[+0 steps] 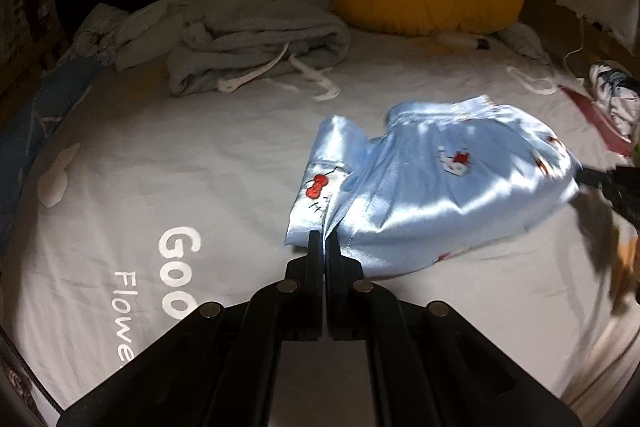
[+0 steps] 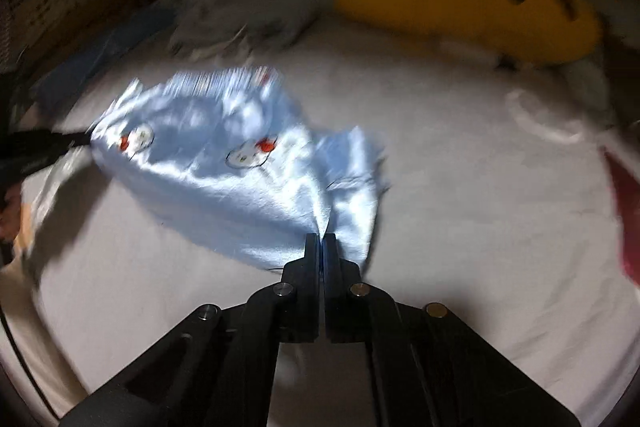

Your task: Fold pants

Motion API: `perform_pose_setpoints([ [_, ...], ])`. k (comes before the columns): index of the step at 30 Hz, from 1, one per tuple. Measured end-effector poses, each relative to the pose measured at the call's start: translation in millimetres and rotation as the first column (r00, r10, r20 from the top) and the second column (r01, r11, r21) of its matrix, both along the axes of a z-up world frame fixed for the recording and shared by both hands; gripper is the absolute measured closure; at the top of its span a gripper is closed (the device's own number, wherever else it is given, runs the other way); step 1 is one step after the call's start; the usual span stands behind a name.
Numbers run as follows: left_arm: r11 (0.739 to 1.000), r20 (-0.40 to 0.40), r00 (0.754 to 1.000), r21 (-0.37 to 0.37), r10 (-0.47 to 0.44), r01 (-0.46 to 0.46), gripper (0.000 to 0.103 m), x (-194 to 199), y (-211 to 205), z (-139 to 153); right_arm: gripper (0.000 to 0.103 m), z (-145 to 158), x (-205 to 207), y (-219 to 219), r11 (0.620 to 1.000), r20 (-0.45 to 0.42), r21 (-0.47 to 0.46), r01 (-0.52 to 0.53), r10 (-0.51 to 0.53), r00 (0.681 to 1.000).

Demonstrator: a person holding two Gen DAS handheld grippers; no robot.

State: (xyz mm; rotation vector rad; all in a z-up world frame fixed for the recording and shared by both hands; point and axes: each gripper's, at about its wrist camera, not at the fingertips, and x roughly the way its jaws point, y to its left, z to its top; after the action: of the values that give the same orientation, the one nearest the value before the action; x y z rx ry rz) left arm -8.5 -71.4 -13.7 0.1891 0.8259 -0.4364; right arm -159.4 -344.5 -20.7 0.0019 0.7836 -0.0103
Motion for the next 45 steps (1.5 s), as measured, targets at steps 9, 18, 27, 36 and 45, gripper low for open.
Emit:
perform_pose_setpoints([
  [9, 0.997, -0.058, 0.997, 0.063, -0.046, 0.05, 0.1, -13, -13, -9, 0.103, -4, 13, -32, 0.992, -0.068, 0.053, 0.117, -0.113, 0.991],
  [18, 0.987, 0.074, 0.988, -0.079, -0.136, 0.141, 0.091, -28, -15, 33, 0.103, 25, 11, -6, 0.996, 0.108, 0.087, 0.011, -0.02, 0.994],
  [27, 0.972, -0.039, 0.978, -0.132, -0.203, 0.197, 0.091, -3, -65, 10, 0.103, 6, 63, 34, 0.985, -0.028, 0.153, -0.075, 0.08, 0.996],
  [36, 0.986, -0.064, 0.985, -0.062, -0.157, 0.153, 0.091, -1, -45, -29, 0.103, -33, 73, 17, 0.989, -0.191, 0.145, 0.015, 0.013, 0.982],
  [45, 0.964, 0.012, 0.978, -0.169, -0.208, 0.207, 0.09, -10, -50, -1, 0.102, -8, 59, 14, 0.987, -0.095, 0.156, 0.032, -0.017, 0.995],
])
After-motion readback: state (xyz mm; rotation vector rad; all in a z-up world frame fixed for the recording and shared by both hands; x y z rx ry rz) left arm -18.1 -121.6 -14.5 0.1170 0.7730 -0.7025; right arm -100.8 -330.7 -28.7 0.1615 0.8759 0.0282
